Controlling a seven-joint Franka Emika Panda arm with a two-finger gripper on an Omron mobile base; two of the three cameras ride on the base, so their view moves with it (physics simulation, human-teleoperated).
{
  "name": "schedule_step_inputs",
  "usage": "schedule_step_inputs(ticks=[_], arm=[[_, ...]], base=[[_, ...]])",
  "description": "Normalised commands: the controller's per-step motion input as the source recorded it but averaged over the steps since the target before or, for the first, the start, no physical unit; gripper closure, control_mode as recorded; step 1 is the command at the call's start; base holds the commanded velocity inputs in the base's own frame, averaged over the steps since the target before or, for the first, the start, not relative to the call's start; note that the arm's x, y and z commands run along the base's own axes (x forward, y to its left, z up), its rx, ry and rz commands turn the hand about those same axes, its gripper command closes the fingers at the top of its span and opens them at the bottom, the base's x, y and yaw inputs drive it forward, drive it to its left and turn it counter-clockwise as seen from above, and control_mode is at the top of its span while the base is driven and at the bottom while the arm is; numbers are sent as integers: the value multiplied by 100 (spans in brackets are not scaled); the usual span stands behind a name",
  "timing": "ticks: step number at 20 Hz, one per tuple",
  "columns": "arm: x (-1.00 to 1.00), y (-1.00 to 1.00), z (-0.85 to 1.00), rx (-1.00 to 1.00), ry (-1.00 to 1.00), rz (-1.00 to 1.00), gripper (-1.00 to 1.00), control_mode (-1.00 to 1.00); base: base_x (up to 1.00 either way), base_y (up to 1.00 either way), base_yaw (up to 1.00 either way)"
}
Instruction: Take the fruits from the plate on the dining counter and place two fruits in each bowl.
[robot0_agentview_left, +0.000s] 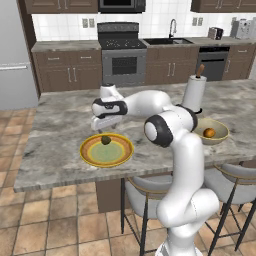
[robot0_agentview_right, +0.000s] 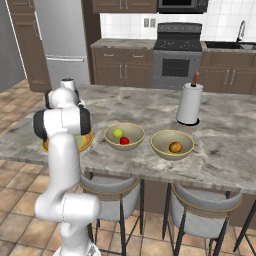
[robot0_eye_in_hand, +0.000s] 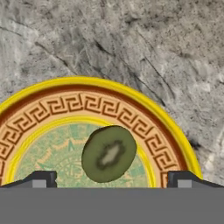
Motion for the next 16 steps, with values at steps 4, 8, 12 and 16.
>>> schedule_step_inputs(ticks=[4,8,12,16], arm=[[4,0,-20,0,2,0,-100,-100],[1,0,-20,0,2,0,-100,-100],[0,0,-22,0,3,0,-100,-100],[0,0,-21,0,4,0,-100,-100]], base=[[0,0,0],[0,0,0],[0,0,0],[0,0,0]])
